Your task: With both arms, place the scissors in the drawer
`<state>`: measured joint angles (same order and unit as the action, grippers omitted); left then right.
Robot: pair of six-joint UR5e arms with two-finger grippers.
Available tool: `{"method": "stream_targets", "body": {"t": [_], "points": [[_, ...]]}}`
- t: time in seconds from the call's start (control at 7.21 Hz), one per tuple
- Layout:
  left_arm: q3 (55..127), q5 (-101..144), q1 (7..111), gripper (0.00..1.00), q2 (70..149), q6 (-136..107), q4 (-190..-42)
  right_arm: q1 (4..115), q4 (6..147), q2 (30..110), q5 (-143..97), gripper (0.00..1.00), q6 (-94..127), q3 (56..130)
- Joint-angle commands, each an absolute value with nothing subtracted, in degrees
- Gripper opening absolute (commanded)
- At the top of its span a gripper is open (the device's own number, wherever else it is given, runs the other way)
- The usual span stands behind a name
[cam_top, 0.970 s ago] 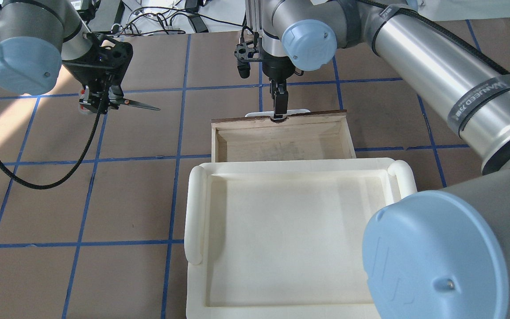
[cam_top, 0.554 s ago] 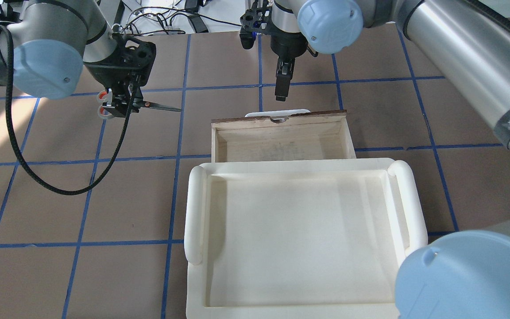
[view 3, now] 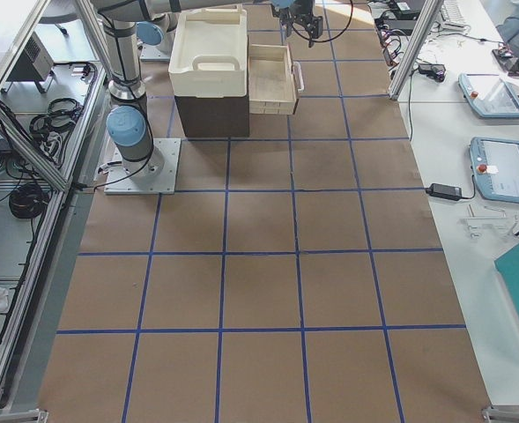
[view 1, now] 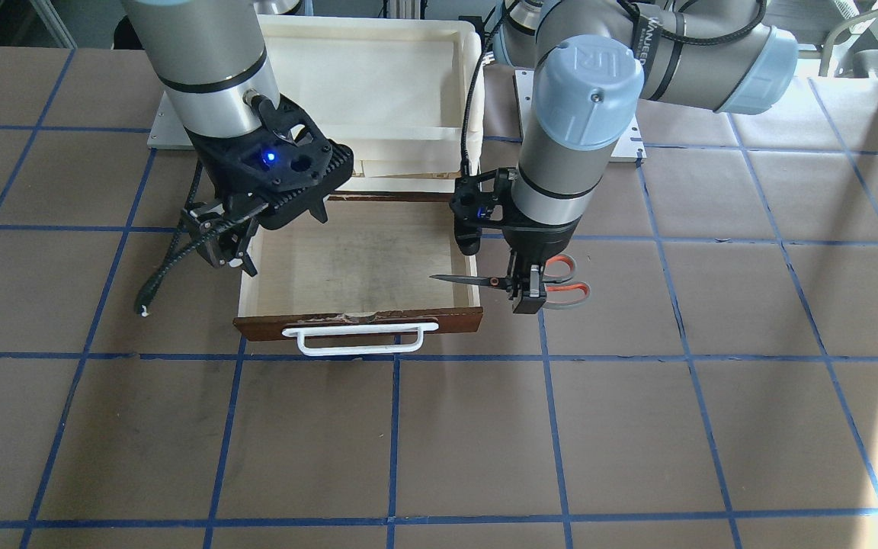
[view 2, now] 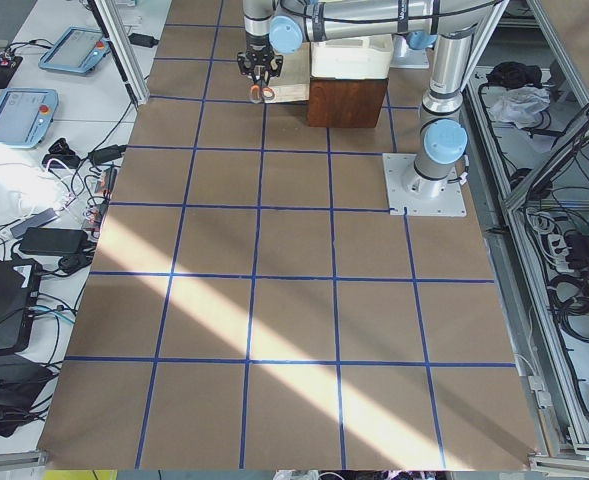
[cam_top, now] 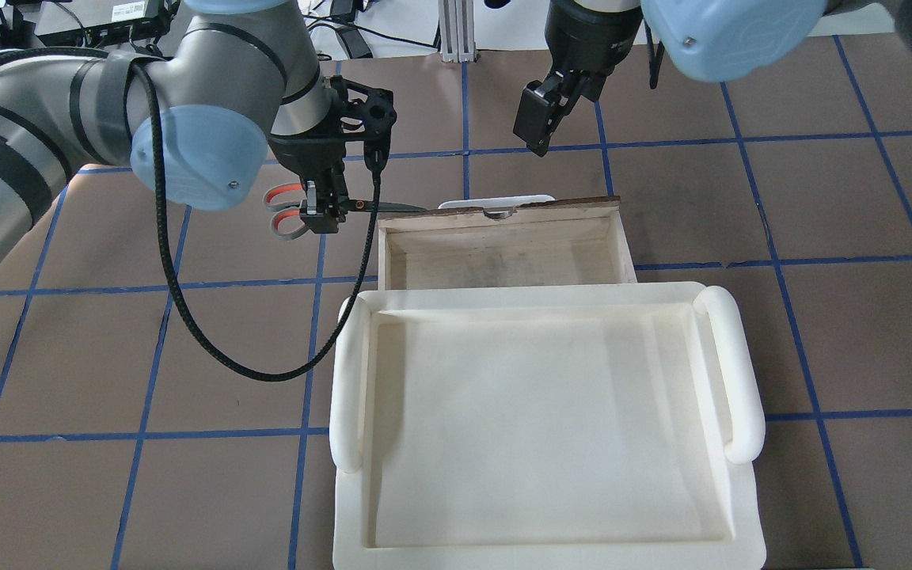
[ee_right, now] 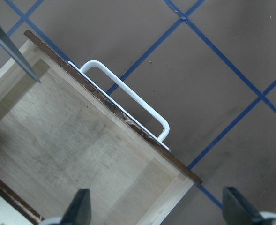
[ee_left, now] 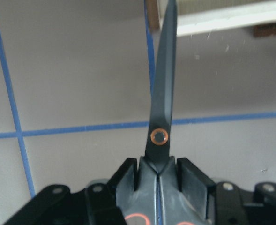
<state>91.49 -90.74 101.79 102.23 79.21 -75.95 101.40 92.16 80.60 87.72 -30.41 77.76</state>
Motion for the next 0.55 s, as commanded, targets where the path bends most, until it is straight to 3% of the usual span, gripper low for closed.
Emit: {"method": "stream_targets", "body": {"t": [0.0, 0.42], "points": [[91.5, -89.4, 108.1, 0.00, 103.1, 70.7, -75.2, 101.0, 86.6, 86.5, 88.2, 1.00, -15.6, 79.9], [91.5, -87.1, 112.0, 0.00, 104.0, 68.6, -75.1, 97.9, 86.2, 88.6, 88.2, 1.00, -7.9, 80.0]]}}
